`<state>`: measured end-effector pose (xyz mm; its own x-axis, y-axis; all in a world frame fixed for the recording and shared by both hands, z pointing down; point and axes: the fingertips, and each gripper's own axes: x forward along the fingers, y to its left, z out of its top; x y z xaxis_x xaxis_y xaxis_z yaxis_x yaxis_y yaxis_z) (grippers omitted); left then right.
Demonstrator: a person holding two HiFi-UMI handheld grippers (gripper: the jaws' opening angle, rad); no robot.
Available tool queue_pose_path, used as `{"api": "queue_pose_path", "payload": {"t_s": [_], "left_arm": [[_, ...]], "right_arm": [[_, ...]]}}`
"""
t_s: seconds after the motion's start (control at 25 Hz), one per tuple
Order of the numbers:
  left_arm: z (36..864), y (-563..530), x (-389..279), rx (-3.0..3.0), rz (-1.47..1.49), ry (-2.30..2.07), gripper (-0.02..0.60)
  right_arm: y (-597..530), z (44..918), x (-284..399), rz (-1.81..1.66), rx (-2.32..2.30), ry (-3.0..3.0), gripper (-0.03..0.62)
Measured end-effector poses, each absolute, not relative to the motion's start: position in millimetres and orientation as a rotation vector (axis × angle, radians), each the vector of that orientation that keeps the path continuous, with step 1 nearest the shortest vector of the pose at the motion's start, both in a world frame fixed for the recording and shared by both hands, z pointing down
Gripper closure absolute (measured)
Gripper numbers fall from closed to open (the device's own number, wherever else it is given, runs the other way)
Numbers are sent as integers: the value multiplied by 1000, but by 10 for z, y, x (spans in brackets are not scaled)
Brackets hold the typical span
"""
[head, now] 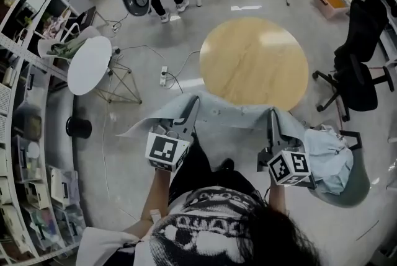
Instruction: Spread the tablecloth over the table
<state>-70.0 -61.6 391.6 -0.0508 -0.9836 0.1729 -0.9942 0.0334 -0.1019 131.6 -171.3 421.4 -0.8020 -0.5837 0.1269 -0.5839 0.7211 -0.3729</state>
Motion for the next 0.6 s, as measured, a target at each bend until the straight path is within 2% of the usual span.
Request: {"api": "queue_pose_path", "payload": {"t_s": [0.24, 0.6], "left_arm": [[4007, -987, -909, 2213, 254, -2099, 515], [3983, -1590, -1600, 2412, 193, -1868, 514]], "right_arm": [[-1947, 4224, 1170, 581, 1123, -2887, 522], [-2154, 4088, 641, 495, 1424, -2794, 523]]}}
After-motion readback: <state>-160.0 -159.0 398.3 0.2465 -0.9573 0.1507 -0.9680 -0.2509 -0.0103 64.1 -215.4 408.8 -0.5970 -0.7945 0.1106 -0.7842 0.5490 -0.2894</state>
